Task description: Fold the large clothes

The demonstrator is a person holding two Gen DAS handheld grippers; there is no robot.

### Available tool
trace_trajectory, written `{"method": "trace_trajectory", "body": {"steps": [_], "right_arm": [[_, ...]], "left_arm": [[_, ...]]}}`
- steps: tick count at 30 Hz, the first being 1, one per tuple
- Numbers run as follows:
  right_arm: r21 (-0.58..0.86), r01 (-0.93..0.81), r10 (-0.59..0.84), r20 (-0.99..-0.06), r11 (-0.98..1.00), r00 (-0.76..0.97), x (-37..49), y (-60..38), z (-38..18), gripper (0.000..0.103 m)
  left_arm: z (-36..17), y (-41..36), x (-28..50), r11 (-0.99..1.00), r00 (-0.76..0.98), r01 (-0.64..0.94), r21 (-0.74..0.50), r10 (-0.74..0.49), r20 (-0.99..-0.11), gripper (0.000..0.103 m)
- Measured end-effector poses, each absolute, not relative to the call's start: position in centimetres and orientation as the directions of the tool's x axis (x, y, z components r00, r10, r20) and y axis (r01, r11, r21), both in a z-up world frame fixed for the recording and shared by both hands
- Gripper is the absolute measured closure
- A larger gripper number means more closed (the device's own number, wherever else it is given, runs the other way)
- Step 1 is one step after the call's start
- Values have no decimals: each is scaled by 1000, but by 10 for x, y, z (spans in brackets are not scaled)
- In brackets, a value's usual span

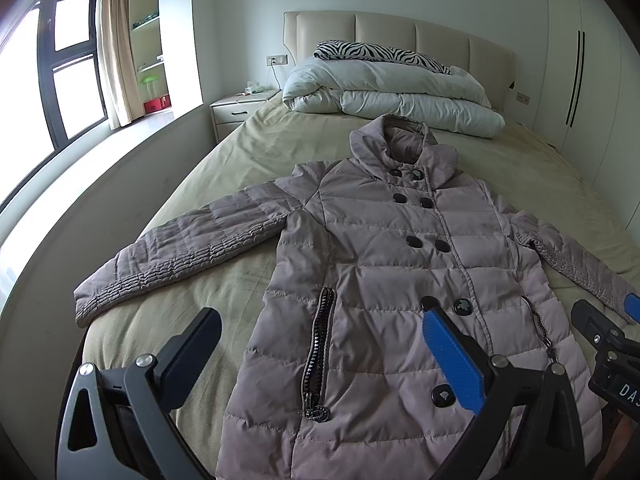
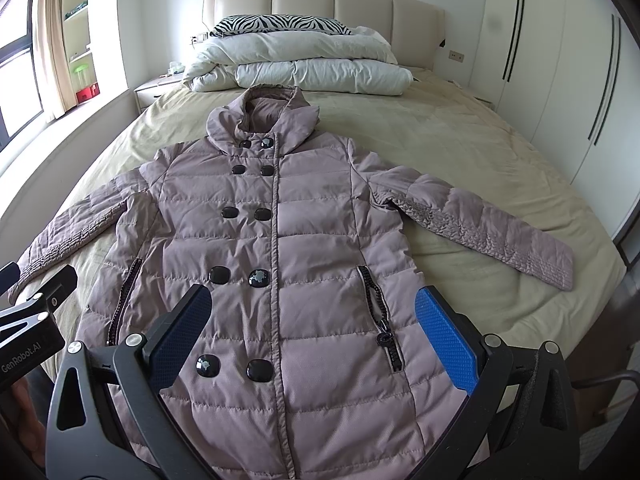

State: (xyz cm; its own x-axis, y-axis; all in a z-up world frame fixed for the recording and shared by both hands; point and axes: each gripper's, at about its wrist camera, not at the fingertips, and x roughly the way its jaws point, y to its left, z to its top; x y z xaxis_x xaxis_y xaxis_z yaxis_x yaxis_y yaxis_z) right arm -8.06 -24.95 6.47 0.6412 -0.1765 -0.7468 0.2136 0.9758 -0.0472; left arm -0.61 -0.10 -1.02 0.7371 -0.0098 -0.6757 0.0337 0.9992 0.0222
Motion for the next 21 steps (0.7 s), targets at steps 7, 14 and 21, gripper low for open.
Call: {"method": "trace_trajectory", "body": {"steps": [7, 14, 21], "right_arm": [[-48, 213, -176, -748, 976, 640, -80, -249, 64, 0], [-49, 212, -177, -750, 976, 638, -79, -248, 62, 0], [-50, 213, -177, -751, 976, 636, -72, -245, 69, 0]], "left_arm": [[-10, -1, -6, 999, 735, 33, 21, -10, -678, 0], [-10, 0, -5, 999, 734, 33, 19, -12, -679, 0], [-19, -3, -9, 999, 732, 34, 16, -14, -681, 0]]}}
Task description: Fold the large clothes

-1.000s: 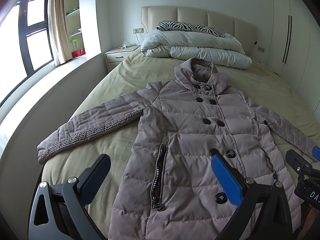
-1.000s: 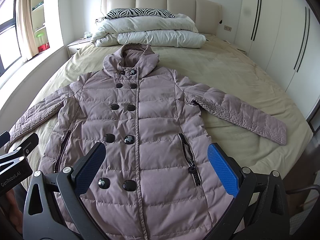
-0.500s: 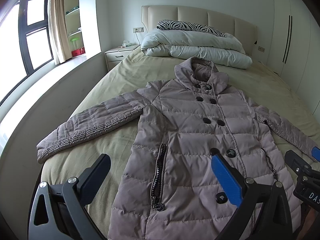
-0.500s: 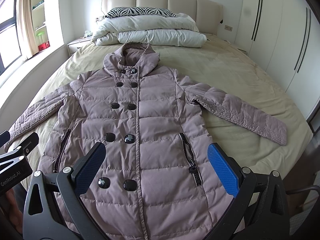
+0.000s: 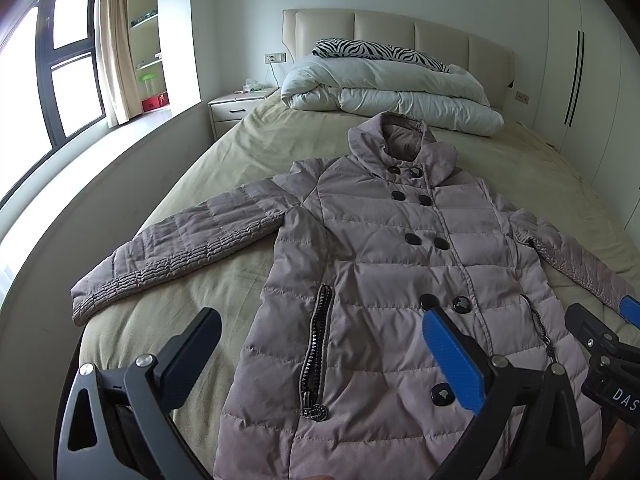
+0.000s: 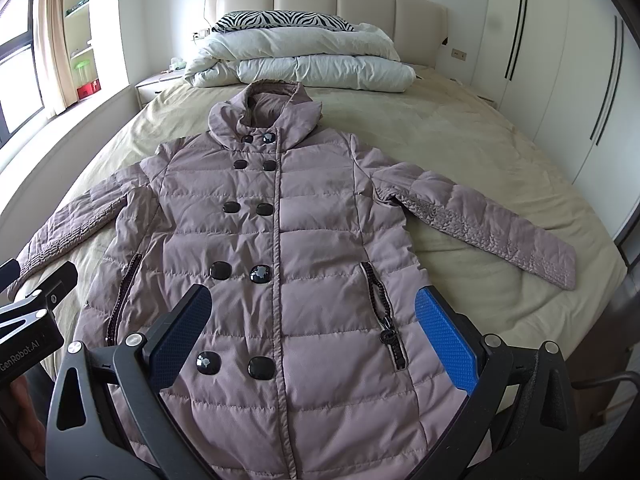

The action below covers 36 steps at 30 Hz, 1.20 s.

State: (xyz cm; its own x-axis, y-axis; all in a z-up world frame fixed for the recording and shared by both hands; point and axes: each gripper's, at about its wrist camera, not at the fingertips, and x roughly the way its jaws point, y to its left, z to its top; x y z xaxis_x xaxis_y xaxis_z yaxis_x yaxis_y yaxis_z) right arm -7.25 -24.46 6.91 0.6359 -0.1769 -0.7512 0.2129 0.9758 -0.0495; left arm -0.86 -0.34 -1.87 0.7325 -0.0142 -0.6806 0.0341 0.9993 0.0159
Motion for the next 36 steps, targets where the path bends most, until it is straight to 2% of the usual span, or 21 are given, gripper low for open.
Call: {"method": "trace_trajectory", "body": {"steps": [2, 12, 18, 23, 28, 30, 32, 36], "right_arm": [[-49, 214, -177, -752, 976, 634, -80, -247, 55, 0], [-42, 217, -173, -756, 975, 632, -81, -250, 55, 0], [110, 242, -73, -767, 964, 637, -79, -286, 44, 0], [338, 363, 24, -759, 869, 651, -81, -403, 31, 0], [516, 545, -8, -721, 661, 693, -111, -554, -2, 0], [621, 568, 2, -676, 540, 737, -132, -617, -21, 0], [703, 565, 14, -632, 431, 775, -150, -673, -40, 0], [789, 541, -8, -564, 290, 826, -181, -750, -70, 0]], "left_arm": [[-17, -3, -8, 999, 732, 34, 16, -14, -681, 0], [-19, -4, -8, 999, 727, 33, 11, -16, -686, 0], [-47, -4, -6, 995, 666, 82, -55, -95, -740, 0], [-69, -3, 10, 972, 558, 116, -204, -233, -796, 0], [-74, -7, 23, 938, 517, 125, -323, -340, -786, 0], [-74, -13, 27, 935, 553, 145, -323, -348, -757, 0], [-71, -22, 26, 947, 591, 166, -274, -318, -742, 0], [-71, -35, 36, 950, 528, 175, -260, -313, -789, 0]]}}
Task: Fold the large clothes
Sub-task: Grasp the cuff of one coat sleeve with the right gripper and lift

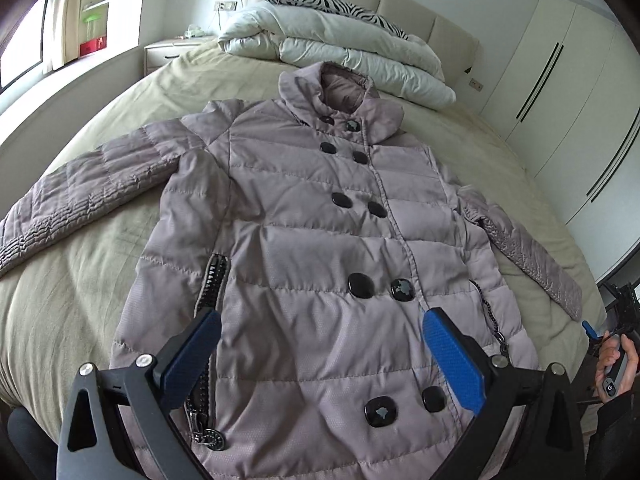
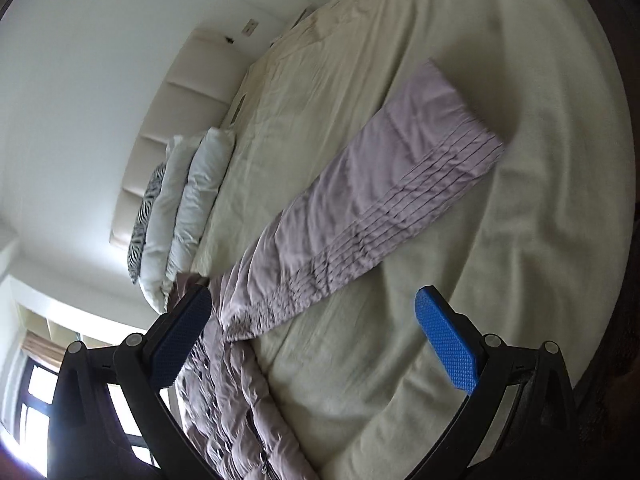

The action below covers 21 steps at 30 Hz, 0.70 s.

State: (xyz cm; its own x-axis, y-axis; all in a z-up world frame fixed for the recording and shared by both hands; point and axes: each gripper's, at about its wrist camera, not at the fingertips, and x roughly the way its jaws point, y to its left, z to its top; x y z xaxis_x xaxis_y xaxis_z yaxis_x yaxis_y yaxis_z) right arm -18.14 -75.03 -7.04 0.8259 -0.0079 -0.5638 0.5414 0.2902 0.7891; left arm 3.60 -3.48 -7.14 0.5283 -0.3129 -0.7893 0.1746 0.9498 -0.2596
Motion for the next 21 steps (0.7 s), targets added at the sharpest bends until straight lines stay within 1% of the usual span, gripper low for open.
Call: {"method": "trace_trajectory", "body": {"steps": [2, 4, 6, 9, 14, 18, 20, 21], "right_arm": [[826, 514, -17, -525, 229, 851, -195, -781, -85, 0], [851, 504, -21, -507, 146, 862, -207, -807, -102, 0], [874, 476, -7, -478, 101, 878, -212, -820, -118, 2], [870, 484, 2, -487, 98, 874, -210, -837, -136, 6], [864, 498, -49, -495, 78, 867, -210, -862, -152, 18], [863, 501, -63, -497, 71, 865, -202, -869, -157, 23], [857, 511, -70, -507, 63, 859, -202, -875, -162, 34], [852, 520, -75, -516, 60, 853, -201, -878, -165, 37]], "left_arm": [[-75, -36, 44, 949, 488, 144, -281, -316, -814, 0], [-80, -36, 49, 943, 480, 143, -300, -331, -813, 0], [-82, -37, 51, 939, 476, 141, -314, -343, -810, 0], [-86, -44, 54, 929, 450, 151, -338, -369, -813, 0], [-86, -51, 54, 918, 442, 171, -358, -396, -805, 0], [-88, -55, 56, 912, 435, 176, -371, -411, -801, 0], [-89, -56, 56, 911, 435, 177, -372, -411, -801, 0], [-89, -56, 56, 910, 435, 178, -375, -415, -799, 0]]}}
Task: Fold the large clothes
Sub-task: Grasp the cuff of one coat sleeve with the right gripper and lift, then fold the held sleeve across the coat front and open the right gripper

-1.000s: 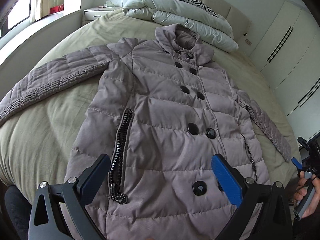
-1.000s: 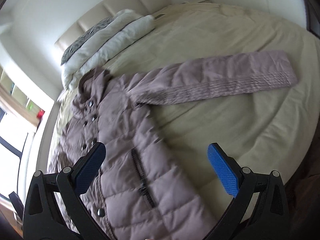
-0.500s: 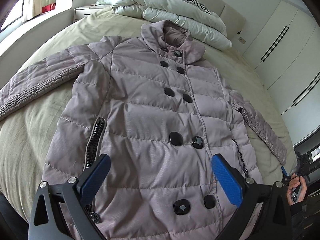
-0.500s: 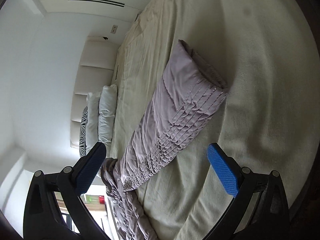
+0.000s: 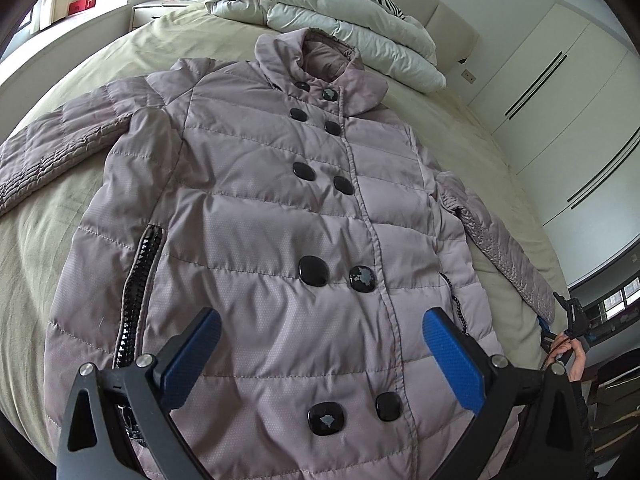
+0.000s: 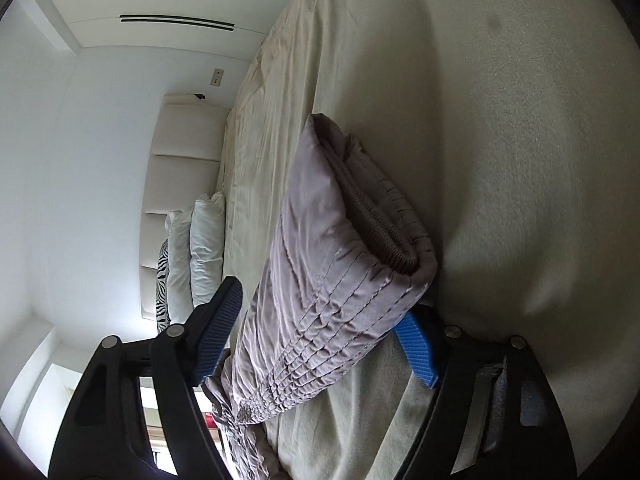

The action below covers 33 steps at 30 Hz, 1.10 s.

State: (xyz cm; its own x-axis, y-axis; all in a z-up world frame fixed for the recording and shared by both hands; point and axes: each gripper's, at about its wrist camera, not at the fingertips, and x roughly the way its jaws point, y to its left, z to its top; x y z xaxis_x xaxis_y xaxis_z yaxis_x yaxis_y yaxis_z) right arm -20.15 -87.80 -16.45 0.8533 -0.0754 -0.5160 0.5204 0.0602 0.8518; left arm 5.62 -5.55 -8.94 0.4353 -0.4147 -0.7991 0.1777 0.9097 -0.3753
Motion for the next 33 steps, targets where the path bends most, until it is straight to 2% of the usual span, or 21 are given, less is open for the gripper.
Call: {"method": "trace_trajectory", "body": {"steps": [2, 4, 8, 14, 21, 27, 33], "right_arm": [[833, 549, -87, -543, 73, 835, -197, -879, -165, 57], [799, 592, -94, -585, 102, 805, -197, -881, -161, 71], [727, 647, -120, -638, 231, 760, -180, -863, -132, 83], [573, 585, -115, -650, 574, 751, -111, -768, -46, 84], [375, 270, 37, -641, 887, 767, -13, -585, 23, 84], [247, 44, 149, -708, 968, 690, 35, -433, 5, 84], [207, 35, 148, -797, 978, 586, 45, -343, -60, 79]], "left_arm": [[-89, -54, 56, 907, 441, 176, -381, -419, -793, 0], [-89, -52, 58, 906, 447, 175, -384, -421, -789, 0], [-88, -44, 59, 904, 461, 167, -393, -424, -780, 0], [-84, -24, 58, 901, 489, 154, -405, -425, -761, 0], [-74, 5, 52, 876, 523, 169, -451, -468, -713, 0], [-74, 30, 49, 858, 536, 153, -490, -488, -688, 0], [-85, 51, 52, 805, 521, 126, -580, -551, -652, 0]]}}
